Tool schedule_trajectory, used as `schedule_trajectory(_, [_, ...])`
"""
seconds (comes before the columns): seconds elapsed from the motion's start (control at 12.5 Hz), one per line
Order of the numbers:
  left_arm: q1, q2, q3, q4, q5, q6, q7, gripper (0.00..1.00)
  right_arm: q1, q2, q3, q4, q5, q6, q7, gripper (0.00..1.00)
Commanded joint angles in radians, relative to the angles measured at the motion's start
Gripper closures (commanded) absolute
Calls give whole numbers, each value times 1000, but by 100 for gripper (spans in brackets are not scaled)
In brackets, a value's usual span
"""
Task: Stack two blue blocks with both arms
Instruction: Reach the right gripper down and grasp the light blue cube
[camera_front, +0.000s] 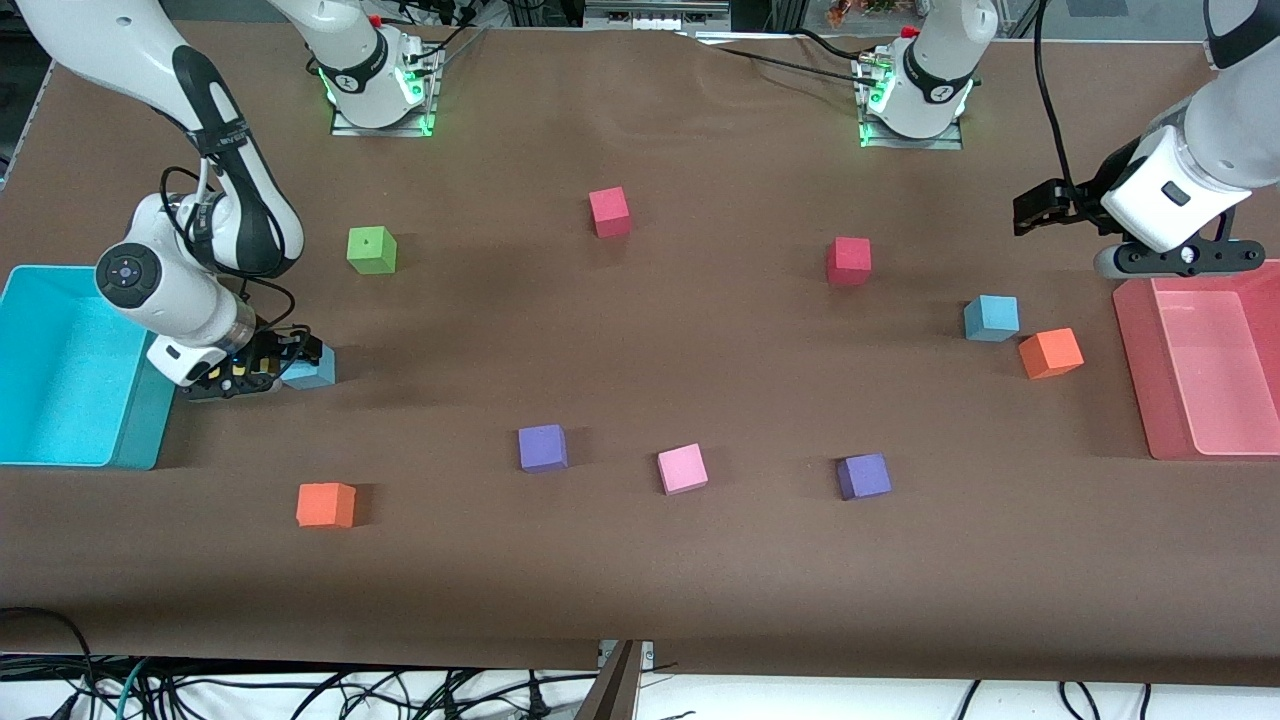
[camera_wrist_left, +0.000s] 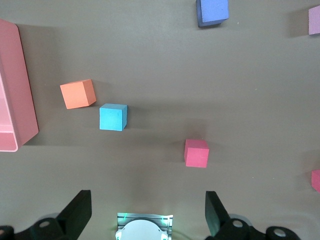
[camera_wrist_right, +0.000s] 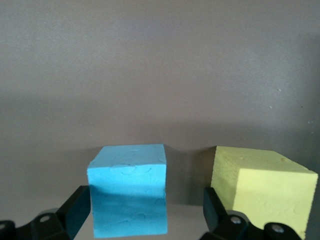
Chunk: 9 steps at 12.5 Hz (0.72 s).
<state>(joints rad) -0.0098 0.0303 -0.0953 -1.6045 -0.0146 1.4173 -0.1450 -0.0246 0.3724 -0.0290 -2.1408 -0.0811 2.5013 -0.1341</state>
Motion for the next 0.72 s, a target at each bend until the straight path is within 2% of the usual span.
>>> schedule_trajectory(0.0, [-2,-24,-4,-14,24,3,-1,0,-9,-13,30,-10,3,13,-1,0])
schedule_trajectory(0.4, [-2,-30,-14,6,22,-34,-7,0,-11,31,31,-14,4,66,-9,2])
schedule_trajectory(0.48, [-2,-32,-14,14,22,-38,-7,0,-11,39,31,-24,6,67,-9,22])
schedule_trajectory(0.56, [-2,-32,-14,17,22,-41,-7,0,-11,42,31,-30,6,70,-5,52])
schedule_trajectory(0.64, [-2,-32,-15,17,22,-41,-7,0,-11,42,31,-30,4,70,-5,70])
